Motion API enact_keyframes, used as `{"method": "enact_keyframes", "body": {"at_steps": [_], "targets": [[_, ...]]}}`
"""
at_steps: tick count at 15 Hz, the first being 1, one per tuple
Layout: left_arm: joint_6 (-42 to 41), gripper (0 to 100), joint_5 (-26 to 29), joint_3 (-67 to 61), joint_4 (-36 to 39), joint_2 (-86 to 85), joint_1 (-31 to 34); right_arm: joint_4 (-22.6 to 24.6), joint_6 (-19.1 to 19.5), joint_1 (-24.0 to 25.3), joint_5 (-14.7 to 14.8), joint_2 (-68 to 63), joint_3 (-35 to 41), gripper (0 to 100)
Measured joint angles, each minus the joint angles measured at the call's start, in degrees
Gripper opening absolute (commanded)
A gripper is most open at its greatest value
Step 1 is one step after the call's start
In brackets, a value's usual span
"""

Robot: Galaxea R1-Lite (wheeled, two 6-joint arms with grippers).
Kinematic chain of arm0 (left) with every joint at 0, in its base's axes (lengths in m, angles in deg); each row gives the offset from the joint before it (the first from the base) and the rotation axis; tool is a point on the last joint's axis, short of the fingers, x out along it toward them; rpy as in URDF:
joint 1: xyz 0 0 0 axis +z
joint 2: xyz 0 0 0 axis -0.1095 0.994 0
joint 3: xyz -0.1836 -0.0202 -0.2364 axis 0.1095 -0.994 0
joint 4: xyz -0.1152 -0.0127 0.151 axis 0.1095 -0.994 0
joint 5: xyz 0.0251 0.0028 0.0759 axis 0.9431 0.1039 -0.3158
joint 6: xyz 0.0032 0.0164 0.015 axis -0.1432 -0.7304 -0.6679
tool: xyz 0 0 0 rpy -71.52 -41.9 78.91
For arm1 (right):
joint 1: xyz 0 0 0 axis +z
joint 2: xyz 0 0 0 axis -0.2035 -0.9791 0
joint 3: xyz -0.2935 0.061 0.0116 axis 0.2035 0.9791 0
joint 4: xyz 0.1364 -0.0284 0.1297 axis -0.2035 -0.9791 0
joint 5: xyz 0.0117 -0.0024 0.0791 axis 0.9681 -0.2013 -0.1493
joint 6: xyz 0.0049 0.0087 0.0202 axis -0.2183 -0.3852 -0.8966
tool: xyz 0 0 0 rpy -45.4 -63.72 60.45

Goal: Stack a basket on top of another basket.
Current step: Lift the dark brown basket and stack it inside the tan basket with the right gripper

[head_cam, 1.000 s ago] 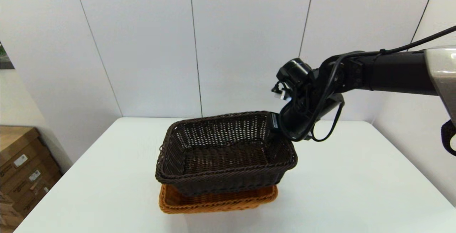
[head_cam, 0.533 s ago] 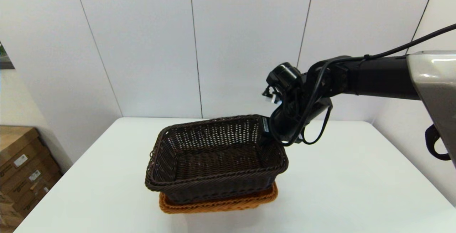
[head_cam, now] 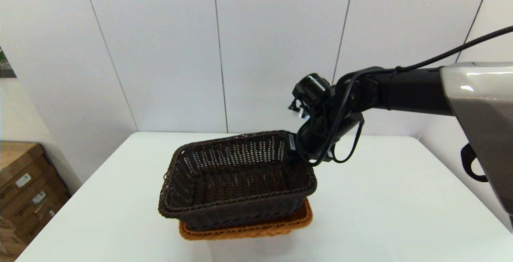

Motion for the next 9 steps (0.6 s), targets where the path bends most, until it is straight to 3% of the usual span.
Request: {"method": "enact_keyframes", "body": {"at_steps": [9], "targets": [[0.02, 100, 0.0, 0.0, 0.0, 0.0, 0.0, 0.38, -0.13, -0.28, -0.15, -2.08, -1.99, 0]]}}
